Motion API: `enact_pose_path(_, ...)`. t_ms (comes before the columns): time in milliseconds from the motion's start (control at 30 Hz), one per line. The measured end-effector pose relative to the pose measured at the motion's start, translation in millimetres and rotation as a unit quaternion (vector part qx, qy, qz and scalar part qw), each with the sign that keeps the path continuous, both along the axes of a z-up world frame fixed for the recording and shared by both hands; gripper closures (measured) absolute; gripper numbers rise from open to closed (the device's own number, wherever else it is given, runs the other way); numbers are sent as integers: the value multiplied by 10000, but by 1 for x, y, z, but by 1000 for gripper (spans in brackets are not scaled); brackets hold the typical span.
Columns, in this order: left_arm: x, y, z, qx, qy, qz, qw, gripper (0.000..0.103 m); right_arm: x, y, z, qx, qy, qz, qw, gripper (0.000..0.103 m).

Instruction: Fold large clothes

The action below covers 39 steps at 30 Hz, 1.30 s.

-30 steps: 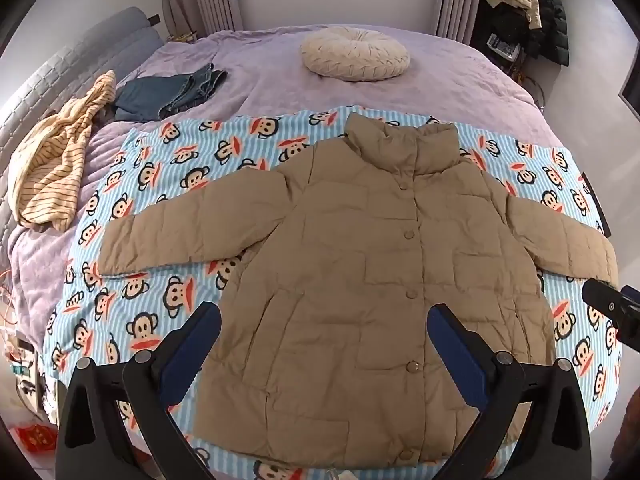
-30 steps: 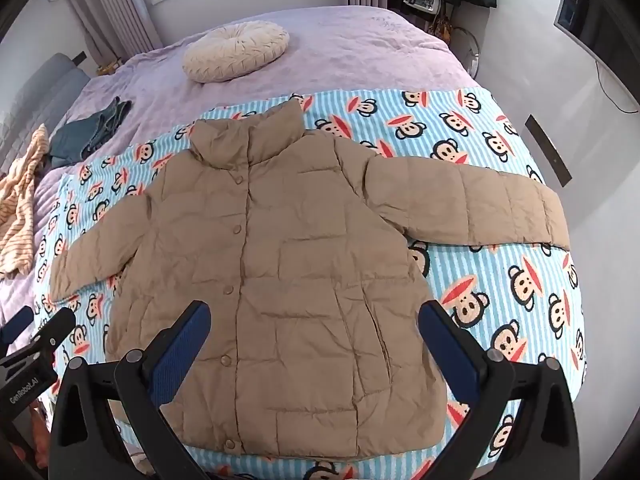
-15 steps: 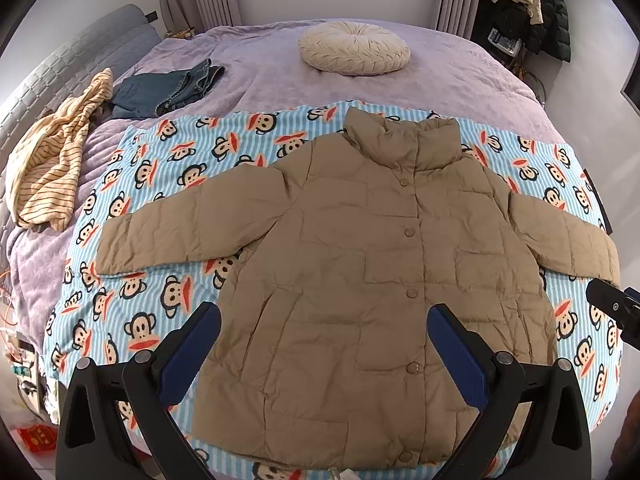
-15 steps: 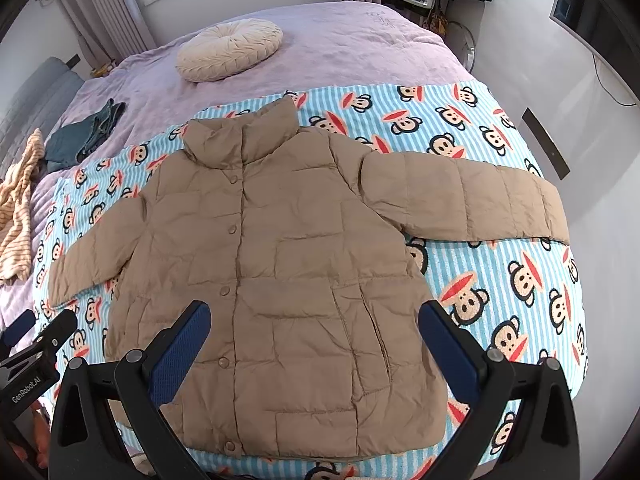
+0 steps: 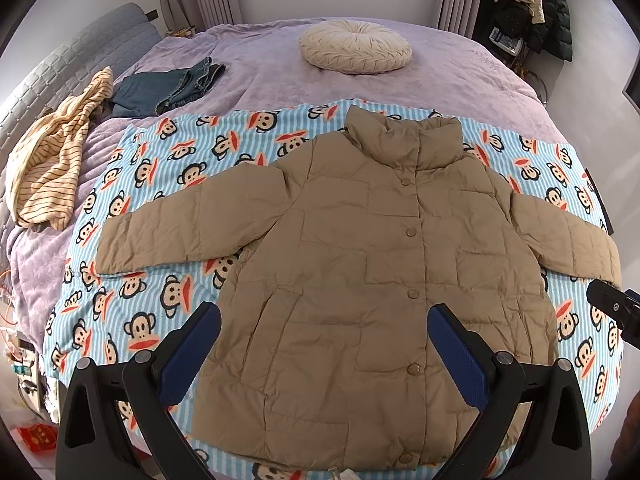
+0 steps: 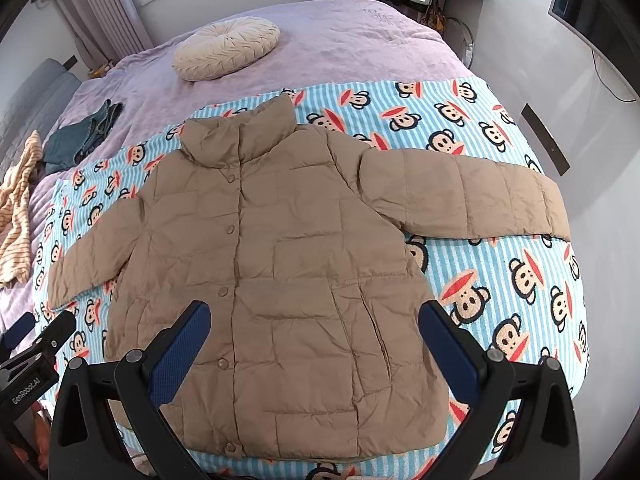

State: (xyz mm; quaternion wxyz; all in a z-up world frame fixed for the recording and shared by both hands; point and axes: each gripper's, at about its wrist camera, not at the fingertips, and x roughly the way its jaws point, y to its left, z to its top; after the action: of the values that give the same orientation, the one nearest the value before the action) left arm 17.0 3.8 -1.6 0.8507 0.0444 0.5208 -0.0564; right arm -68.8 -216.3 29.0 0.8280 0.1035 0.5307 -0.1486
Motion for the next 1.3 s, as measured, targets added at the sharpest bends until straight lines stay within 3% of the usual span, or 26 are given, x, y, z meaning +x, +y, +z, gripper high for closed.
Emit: enact_pose_path(1300,2,0,-7,12,57,-18,10000,0,0,-3,-3,42,26,-34,10000,0)
